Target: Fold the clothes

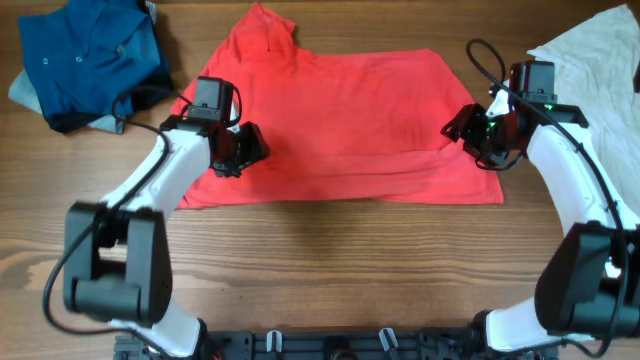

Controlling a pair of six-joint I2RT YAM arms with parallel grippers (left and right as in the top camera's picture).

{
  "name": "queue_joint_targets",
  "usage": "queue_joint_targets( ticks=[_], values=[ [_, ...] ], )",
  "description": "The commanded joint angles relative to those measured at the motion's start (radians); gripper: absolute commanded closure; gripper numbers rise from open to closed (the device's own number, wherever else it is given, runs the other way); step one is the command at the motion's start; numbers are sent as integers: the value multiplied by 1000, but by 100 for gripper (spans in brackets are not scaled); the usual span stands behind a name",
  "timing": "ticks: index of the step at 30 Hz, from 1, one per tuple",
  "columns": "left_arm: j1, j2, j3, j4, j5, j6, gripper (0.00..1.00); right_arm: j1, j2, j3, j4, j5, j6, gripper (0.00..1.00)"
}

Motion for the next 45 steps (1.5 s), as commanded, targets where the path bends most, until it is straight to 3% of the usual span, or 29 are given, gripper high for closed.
queue_joint_targets(
  ticks=[1, 7, 10, 18, 21, 22, 25, 45],
  values=[
    [3, 61, 7, 16, -7, -24, 44, 5, 58, -5, 10, -16, 21, 41],
    [3, 72, 7, 60, -8, -27, 45, 6, 125, -5, 35, -16, 22, 41],
    [3, 72, 7, 95, -10, -27, 59, 8, 165, -5, 58, -15, 21, 41],
    [3, 72, 6, 137, -11, -27, 74, 8, 201, -5, 88, -10, 47, 44],
    [3, 72, 6, 128, -10, -41, 69, 8, 204, -6, 88, -11, 48, 44],
    [3, 72, 6, 109, -9, -58, 56, 8, 208, -6, 87, -10, 48, 44],
    [2, 72, 6, 59, -7, -61, 39, 8, 230, -6, 87, -11, 47, 43],
    [0, 72, 14, -26, 64, -204, 47, 11, 259, -6, 83, -11, 44, 43]
  ],
)
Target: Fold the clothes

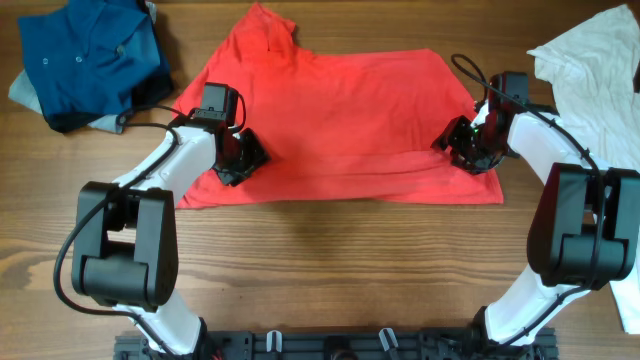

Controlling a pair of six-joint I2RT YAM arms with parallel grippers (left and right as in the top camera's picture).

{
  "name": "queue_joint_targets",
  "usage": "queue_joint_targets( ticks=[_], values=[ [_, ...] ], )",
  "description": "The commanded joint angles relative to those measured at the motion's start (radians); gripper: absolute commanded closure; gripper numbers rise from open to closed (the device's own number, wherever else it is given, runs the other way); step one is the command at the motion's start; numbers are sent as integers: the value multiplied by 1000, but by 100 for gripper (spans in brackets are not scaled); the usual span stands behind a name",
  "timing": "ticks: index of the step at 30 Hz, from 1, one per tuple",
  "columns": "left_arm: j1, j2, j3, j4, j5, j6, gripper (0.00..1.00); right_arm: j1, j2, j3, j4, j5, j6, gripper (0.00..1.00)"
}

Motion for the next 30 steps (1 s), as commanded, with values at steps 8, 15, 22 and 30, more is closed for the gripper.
queue_joint_targets(
  ticks=[8, 15, 22, 30],
  values=[
    [0, 16, 15, 17, -34, -37, 50, 9, 30, -6, -3, -10, 4, 43],
    [3, 26, 15, 100, -63, -37, 95, 9, 30, -6, -3, 6, 4, 52],
    [3, 26, 15, 89, -62, -36, 65, 9, 31, -6, -9, 20, 4, 49],
    [0, -21, 102, -87, -59, -69, 61, 9, 32, -6, -14, 38, 4, 47]
  ],
)
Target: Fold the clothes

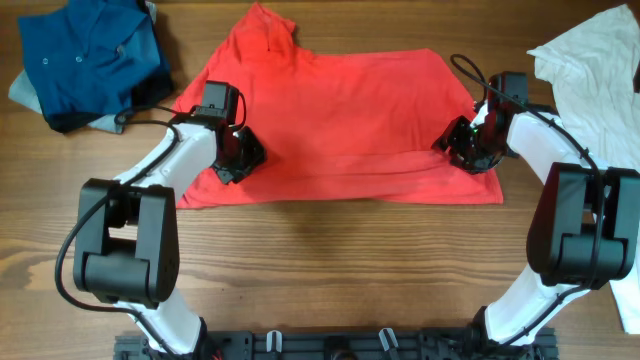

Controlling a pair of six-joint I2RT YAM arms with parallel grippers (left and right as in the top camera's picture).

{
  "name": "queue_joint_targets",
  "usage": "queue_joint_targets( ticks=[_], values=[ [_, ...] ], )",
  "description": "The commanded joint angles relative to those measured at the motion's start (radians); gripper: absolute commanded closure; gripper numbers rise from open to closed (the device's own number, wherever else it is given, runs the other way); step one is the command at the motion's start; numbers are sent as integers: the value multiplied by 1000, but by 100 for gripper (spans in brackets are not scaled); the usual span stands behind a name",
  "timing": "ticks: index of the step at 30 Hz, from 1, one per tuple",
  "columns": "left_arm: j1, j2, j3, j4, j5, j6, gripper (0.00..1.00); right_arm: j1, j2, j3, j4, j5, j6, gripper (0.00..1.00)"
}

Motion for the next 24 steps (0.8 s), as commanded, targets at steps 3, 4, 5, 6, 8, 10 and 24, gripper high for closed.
queue_joint_targets(
  ticks=[3, 4, 5, 6, 8, 10, 24],
  values=[
    [0, -45, 108, -100, -5, -78, 60, 7, 30, -13, -13, 33, 1, 47],
    [0, -45, 109, -103, 3, -96, 60, 7, 31, -13, -13, 33, 1, 47],
    [0, -44, 109, -106, 13, -122, 59, 7, 31, -13, -13, 33, 1, 47],
    [-2, -41, 108, -112, 13, -140, 59, 7, 31, -13, -13, 33, 1, 47],
    [-13, -35, 107, -114, 13, -179, 57, 7, 31, -13, -14, 33, 2, 47],
    [-29, -30, 107, -114, 13, -220, 57, 7, 31, -13, -16, 32, 4, 47],
    [-74, 74, 107, -95, 5, -346, 60, 7, 31, -13, -23, 33, 1, 47]
  ],
)
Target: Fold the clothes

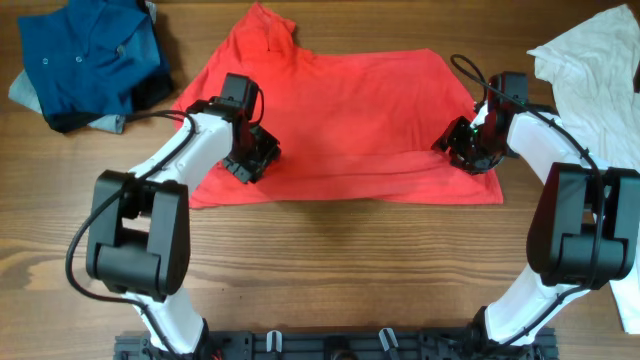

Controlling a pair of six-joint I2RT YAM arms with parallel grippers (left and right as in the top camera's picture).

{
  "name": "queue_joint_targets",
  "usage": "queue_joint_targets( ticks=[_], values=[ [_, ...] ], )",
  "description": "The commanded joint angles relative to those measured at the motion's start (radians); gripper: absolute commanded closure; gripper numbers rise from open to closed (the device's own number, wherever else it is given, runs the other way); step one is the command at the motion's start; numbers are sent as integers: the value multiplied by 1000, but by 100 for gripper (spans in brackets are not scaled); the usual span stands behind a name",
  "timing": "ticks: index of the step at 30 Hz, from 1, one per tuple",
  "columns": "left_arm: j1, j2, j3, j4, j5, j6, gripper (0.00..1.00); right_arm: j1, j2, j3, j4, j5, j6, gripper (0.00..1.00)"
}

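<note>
A red shirt [350, 110] lies spread flat across the middle of the table, collar toward the far edge. My left gripper [255, 160] is down on the shirt's lower left part, inside the left edge, and looks shut on the fabric there. At the lower right corner, my right gripper [462, 150] presses onto the cloth. Its jaws are hidden by the wrist, so their state does not show.
A bundle of blue clothes [85, 60] lies at the far left corner. A white garment [595, 70] sits at the far right, close behind my right arm. Bare wooden table [330, 260] runs along the near side.
My left gripper has moved to the right and slightly nearer, further onto the shirt. The shirt's lower left corner has shifted a little to the right. The right arm has not moved.
Both grippers first stood at the shirt's left and right edges, slightly raised. Then both were lower on the cloth, the right one further in over the lower right corner. The right stayed there. The left held near the left edge and now sits further in.
</note>
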Motion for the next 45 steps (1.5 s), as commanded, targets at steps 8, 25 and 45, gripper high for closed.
queue_joint_targets(
  ticks=[8, 25, 45],
  values=[
    [6, 44, 12, 71, -19, -47, 64, 7, 31, -13, -20, 32, 1, 47],
    [6, 44, 12, 152, -71, -38, 96, 7, 31, -13, 33, 66, 57, 91],
    [6, 43, 13, 195, -322, 178, 73, 7, 31, -11, 91, 210, 153, 93]
  ],
)
